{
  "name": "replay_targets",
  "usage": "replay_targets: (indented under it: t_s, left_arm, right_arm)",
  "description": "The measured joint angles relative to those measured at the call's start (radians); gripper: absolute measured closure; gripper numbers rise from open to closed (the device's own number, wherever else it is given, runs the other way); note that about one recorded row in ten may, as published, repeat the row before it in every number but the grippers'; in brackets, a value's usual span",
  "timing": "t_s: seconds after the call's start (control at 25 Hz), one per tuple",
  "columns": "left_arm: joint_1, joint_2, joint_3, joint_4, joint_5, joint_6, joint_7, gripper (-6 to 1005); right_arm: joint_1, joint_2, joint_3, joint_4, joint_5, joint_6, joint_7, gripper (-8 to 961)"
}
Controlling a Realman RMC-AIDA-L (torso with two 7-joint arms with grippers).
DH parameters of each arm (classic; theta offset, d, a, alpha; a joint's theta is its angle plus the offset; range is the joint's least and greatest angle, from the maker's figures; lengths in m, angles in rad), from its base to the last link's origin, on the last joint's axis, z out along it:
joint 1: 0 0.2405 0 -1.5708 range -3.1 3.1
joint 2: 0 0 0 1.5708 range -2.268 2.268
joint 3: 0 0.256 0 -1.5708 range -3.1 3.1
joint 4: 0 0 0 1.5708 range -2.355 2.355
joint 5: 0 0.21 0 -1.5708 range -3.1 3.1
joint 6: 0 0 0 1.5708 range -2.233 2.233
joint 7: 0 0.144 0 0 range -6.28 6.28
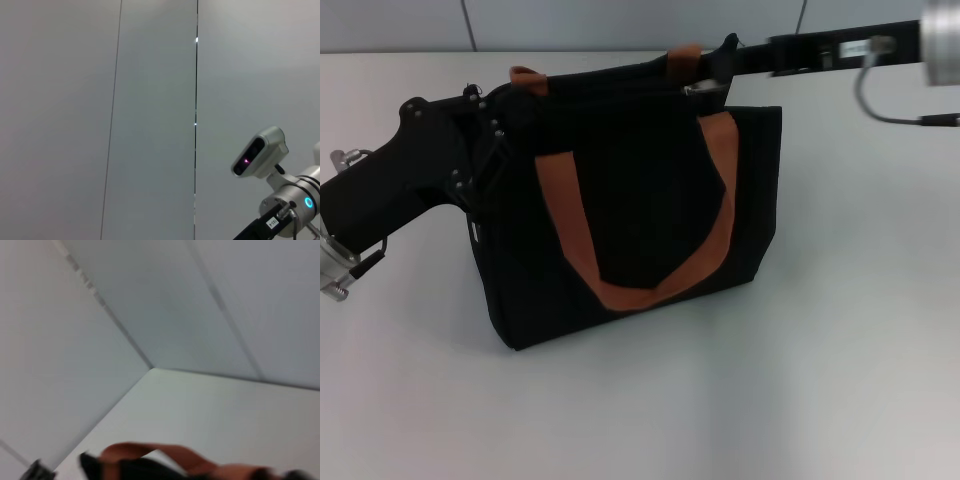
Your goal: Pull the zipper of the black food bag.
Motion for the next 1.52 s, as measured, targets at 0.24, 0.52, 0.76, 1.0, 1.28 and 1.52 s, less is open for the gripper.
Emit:
replay_targets:
  t_s: [0.24, 0.52, 0.76, 1.0, 1.28, 1.52]
  left_arm:
    - [-0.001, 0.001, 0.000, 0.000, -0.001, 0.000, 0.000, 852]
    - [0.005, 0.002, 0.000, 0.000, -0.001, 0.000, -0.003, 847]
    - [0.008, 0.002, 0.000, -0.002, -0.001, 0.000, -0.008, 843]
    - [0.015, 0.002, 0.000, -0.007, -0.001, -0.003, -0.010, 839]
    - [0.019, 0.011, 0.002, 0.001, 0.005, -0.001, -0.061, 835]
    - [0.020, 0.019, 0.000, 0.002, 0.002, -0.004, -0.106, 831]
  right_arm:
    - [-0.032, -0.003, 0.101, 0.003, 0.023, -0.069, -0.038, 955]
    - [-0.080, -0.005, 0.150, 0.043, 0.227, -0.154, -0.157, 950]
    - [-0.107, -0.039, 0.152, 0.204, 0.429, -0.319, -0.431, 923]
    - [-0.113, -0.050, 0.126, 0.373, 0.339, -0.548, -0.858, 656]
    - [-0.184, 0.012, 0.123, 0.420, 0.095, -0.491, -1.209, 272]
    - [-0.198, 0.024, 0.122, 0.480, 0.042, -0.408, -1.305, 205]
